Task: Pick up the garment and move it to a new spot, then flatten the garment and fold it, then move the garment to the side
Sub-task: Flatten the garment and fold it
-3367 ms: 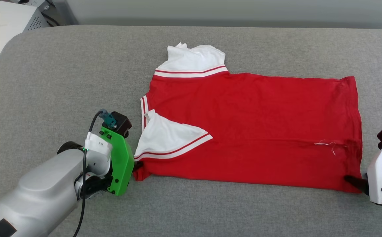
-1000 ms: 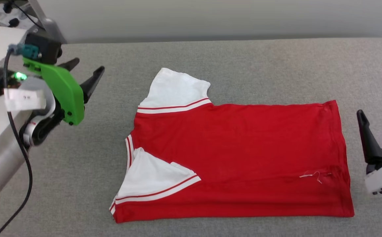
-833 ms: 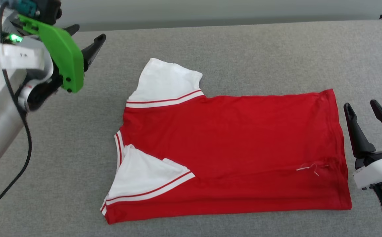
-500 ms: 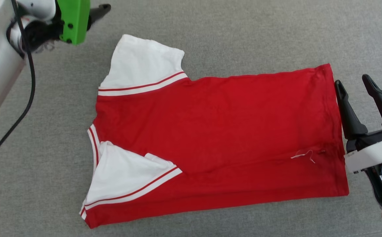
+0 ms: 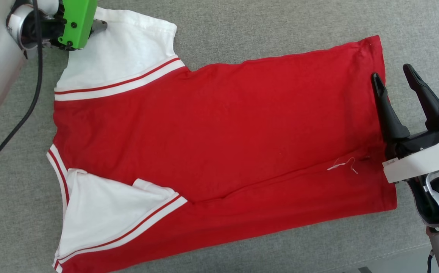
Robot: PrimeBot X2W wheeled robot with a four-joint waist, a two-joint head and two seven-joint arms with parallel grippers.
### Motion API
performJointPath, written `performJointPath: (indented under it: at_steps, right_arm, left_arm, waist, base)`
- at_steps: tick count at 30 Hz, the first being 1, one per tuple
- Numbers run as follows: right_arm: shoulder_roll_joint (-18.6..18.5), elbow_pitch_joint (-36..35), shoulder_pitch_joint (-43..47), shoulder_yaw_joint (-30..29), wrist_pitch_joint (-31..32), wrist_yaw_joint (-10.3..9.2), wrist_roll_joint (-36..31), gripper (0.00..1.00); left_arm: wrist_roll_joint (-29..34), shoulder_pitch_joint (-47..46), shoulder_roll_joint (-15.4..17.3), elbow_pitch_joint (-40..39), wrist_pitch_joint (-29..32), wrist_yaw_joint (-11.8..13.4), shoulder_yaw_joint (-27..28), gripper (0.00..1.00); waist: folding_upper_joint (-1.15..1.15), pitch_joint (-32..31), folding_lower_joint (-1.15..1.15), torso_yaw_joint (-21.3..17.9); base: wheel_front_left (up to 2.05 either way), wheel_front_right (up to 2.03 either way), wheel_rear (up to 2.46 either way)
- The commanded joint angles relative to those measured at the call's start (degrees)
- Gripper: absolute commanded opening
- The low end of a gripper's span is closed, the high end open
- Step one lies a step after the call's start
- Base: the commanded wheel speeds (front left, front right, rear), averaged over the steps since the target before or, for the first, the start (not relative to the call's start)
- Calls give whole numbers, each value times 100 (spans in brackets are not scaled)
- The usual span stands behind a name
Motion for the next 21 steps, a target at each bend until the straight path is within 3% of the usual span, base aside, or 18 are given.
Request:
performJointPath:
  at_steps: [1,2,3,4,5,10,15,18,21]
  right_arm:
    - [0,47,-124,15,-62,-4,25,100]
    - [-1,67,-136,18,-84,-4,35,100]
    - [-6,90,-150,16,-110,-4,51,100]
    - [-15,109,-157,2,-133,-4,63,100]
    - [-34,125,-170,-18,-166,-4,66,100]
    - [-179,159,-336,-90,-195,-4,52,100]
    - [-638,43,-825,-229,76,-4,-14,100]
    - [-909,-19,-1070,-185,748,-4,81,100]
    - [-1364,54,-1377,-7,1864,-4,429,100]
  left_arm:
    - [-5,199,31,41,64,-15,-94,100]
    - [-48,253,43,25,44,-16,-101,100]
    - [-101,318,55,-19,52,-16,-119,49]
    - [-96,355,67,-65,46,-16,-148,14]
    - [-113,401,83,-113,44,-16,-173,0]
    - [-125,442,159,-317,-207,-17,-227,0]
    - [-62,370,156,-594,-719,-17,-255,0]
    - [-95,401,123,-771,-1067,-17,-248,0]
    - [-58,480,114,-980,-1366,-17,-282,0]
  waist:
    - [0,79,-1,-88]
    - [0,71,-1,-91]
    - [0,59,-1,-87]
    - [0,38,-1,-70]
    - [0,7,-1,-47]
    - [0,-200,-1,67]
    - [0,-467,-1,269]
    - [0,-609,-1,416]
    - [0,-719,-1,576]
  base:
    - [0,0,0]
    - [0,0,0]
    - [0,0,0]
    - [0,0,0]
    - [0,0,0]
    - [0,0,0]
    - [0,0,0]
    - [0,0,0]
    - [0,0,0]
